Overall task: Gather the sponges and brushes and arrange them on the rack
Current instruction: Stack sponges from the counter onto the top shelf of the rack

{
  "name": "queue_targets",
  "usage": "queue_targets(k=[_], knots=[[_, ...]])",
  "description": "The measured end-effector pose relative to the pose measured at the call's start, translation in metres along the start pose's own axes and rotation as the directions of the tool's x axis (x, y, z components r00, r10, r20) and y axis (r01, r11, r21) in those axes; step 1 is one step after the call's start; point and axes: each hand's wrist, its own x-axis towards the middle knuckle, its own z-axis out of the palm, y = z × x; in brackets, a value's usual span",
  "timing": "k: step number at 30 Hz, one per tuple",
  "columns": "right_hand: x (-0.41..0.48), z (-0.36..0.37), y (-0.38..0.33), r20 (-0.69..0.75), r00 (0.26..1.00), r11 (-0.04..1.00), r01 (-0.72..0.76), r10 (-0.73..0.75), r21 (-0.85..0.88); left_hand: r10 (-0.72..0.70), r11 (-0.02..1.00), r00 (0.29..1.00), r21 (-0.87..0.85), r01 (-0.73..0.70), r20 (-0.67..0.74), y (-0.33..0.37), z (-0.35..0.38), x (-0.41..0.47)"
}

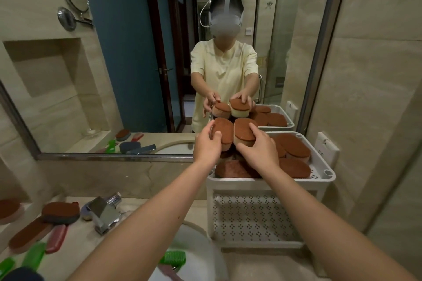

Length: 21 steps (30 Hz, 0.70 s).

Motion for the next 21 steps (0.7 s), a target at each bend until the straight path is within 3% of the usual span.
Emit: queue_targets(k=[4,6,9,15,21], knots=[[-0.001,0.002,0.001,-0.030,0.999,0.992,-0.013,0.009,-0.123,-0.032,0.987,0.999,0.155,0.032,-0.002,-0.008,0.005,0.002],[0.000,0.003,0.001,-0.024,1.000,0.991,-0.022,0.019,-0.132,-0.051,0.955,0.999,0.292,0.051,-0.008,-0.007,0.005,-0.001],[0.002,0.004,0.004,-0.009,1.000,0.994,-0.020,0.019,-0.110,-0.071,0.936,0.997,0.348,0.052,0.042,-0.004,0.004,-0.007],[0.000,0.005,0.008,-0.007,1.000,0.993,-0.008,0.007,-0.115,0.067,0.838,0.994,0.536,-0.105,0.089,-0.013,0.006,-0.008],[-0.004,0.006,0.008,-0.062,0.998,0.993,-0.019,0.011,-0.117,0.100,0.812,0.994,0.575,-0.100,0.030,-0.019,0.009,-0.008]])
